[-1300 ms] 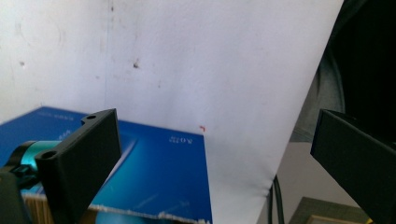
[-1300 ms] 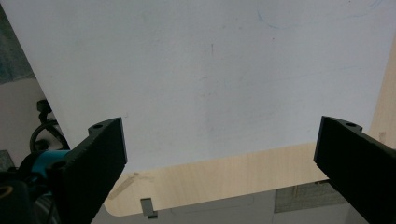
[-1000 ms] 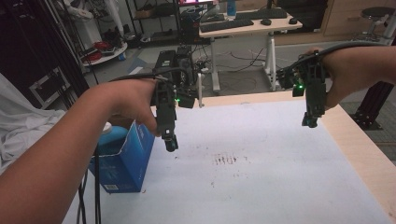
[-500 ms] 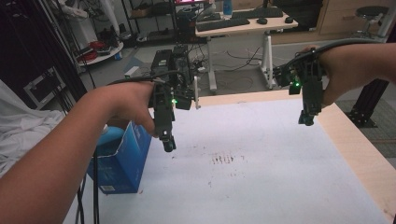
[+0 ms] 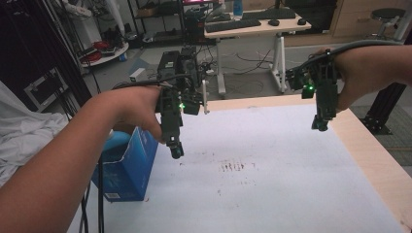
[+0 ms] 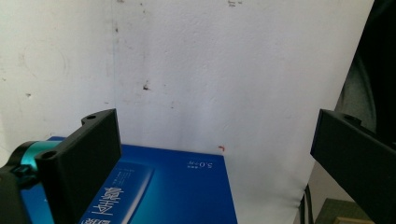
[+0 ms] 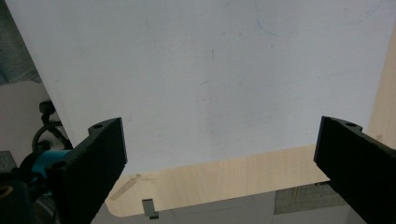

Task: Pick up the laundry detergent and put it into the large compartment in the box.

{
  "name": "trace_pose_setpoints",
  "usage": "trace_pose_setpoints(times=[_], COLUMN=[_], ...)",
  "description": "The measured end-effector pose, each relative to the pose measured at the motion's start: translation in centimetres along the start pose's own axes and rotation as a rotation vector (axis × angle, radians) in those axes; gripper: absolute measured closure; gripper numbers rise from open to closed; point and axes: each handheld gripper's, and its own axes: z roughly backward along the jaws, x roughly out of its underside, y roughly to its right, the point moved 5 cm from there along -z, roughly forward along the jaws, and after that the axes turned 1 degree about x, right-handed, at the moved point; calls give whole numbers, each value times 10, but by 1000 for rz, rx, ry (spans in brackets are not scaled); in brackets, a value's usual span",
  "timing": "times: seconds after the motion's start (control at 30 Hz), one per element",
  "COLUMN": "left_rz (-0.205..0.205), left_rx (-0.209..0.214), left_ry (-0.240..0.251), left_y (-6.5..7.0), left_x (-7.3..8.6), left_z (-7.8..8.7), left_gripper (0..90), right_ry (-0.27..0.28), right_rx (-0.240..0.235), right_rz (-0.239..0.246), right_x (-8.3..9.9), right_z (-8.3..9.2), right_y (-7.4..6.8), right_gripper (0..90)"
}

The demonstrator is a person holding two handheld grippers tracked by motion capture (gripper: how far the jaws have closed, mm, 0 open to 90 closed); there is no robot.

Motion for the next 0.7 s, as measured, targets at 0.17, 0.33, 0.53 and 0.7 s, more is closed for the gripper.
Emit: trace_pose_setpoints(times=[0.17, 0.33, 0.53, 0.7], left_rz=[-1, -4, -2, -4], left_rx=[3, 5, 10, 6], left_ry=[-5, -3, -4, -3], left_y=[-1, 0, 0, 2], left_x=[2, 2, 3, 4], left_z=[-1, -4, -3, -3], left_gripper=[19, 19, 19, 19], right_ry=[2, -5, -6, -7], right_rx=[3, 2, -1, 5], right_rz=[4, -3, 1, 2], right_x=[-2, -3, -5, -5], right_z=[0, -1, -1, -1], right_y=[1, 1, 2, 2], right_gripper=[15, 15, 15, 15])
